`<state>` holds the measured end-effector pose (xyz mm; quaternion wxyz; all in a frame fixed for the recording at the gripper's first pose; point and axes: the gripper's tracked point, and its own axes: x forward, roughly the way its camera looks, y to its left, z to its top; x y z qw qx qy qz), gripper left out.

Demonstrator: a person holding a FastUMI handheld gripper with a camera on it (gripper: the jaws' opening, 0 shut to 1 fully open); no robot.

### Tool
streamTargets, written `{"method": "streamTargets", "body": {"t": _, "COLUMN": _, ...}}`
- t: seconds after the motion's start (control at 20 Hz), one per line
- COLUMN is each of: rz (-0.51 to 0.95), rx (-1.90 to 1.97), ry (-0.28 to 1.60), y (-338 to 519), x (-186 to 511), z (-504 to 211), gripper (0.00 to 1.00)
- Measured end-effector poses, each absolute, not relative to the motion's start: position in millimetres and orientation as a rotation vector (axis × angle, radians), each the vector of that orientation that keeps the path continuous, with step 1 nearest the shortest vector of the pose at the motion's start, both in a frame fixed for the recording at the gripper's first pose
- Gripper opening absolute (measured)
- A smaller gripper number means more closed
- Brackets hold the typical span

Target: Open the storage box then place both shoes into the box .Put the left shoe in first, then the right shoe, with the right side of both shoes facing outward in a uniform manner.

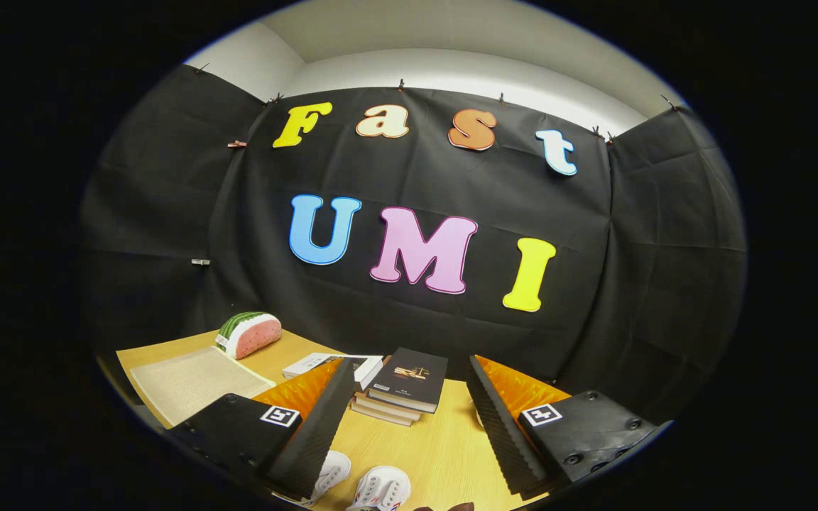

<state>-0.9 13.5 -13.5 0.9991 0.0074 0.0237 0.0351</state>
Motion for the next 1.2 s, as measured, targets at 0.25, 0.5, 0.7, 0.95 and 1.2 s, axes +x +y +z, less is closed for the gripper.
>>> {"method": "streamTargets", "body": {"t": 0.25, "rz": 0.222, "rx": 0.083, "ry": 0.069, "y": 49.1, "x": -3.6, "z": -17.8, "gripper": 0.97}}
{"method": "streamTargets", "body": {"t": 0.5, "rz": 0.468, "rx": 0.21, "ry": 0.233, "y": 107.4, "x": -10.4, "z": -53.9, "gripper": 0.97}}
{"method": "streamTargets", "body": {"t": 0.7, "rz": 0.614, "rx": 0.488, "ry": 0.454, "y": 149.4, "x": -24.8, "z": -89.1, "gripper": 0.98}}
{"method": "streamTargets", "body": {"t": 0.95, "rz": 0.645, "rx": 0.749, "ry": 0.669, "y": 177.7, "x": -31.2, "z": -130.7, "gripper": 0.98}}
{"method": "streamTargets", "body": {"t": 1.2, "rz": 0.672, "rx": 1.031, "ry": 0.855, "y": 206.4, "x": -34.9, "z": -158.5, "gripper": 0.98}}
